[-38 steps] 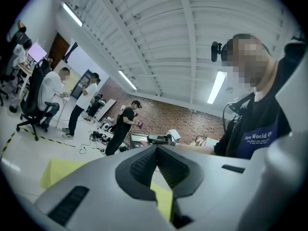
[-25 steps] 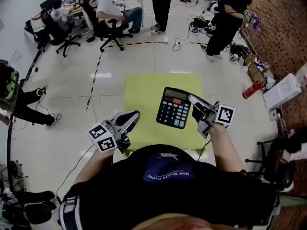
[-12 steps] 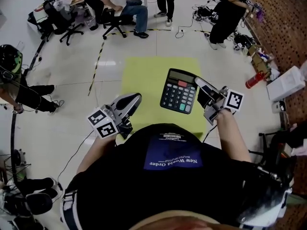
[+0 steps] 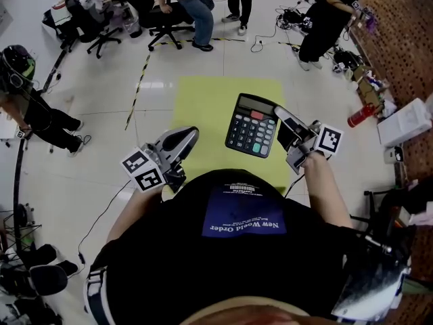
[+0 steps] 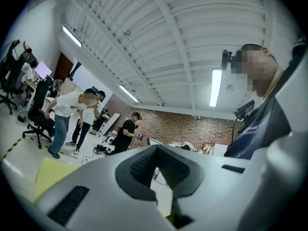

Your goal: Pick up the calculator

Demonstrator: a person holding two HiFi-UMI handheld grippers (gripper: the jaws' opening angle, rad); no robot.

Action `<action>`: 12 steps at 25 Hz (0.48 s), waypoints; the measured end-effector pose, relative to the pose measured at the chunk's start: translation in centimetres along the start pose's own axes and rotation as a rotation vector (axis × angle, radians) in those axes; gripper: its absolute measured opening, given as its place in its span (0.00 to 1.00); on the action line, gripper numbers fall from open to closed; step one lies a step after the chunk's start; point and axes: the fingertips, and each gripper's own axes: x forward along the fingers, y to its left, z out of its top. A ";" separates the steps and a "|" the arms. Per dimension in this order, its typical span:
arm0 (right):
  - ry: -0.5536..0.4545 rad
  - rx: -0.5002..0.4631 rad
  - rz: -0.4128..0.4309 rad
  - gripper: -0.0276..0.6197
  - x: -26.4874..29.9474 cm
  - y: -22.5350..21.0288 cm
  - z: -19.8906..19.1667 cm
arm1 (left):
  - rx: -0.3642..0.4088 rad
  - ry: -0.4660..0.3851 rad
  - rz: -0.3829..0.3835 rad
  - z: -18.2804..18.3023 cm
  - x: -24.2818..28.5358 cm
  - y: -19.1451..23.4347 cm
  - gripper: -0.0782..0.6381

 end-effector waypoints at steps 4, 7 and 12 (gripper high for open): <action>0.000 0.000 0.003 0.10 0.1 -0.1 0.1 | -0.001 0.001 0.005 -0.1 -0.1 0.0 0.12; -0.001 0.003 -0.001 0.10 0.2 -0.2 0.1 | -0.002 0.004 0.003 -0.1 0.0 0.1 0.12; 0.002 -0.001 0.001 0.10 0.2 -0.4 0.0 | -0.003 0.003 0.003 -0.3 0.0 0.3 0.12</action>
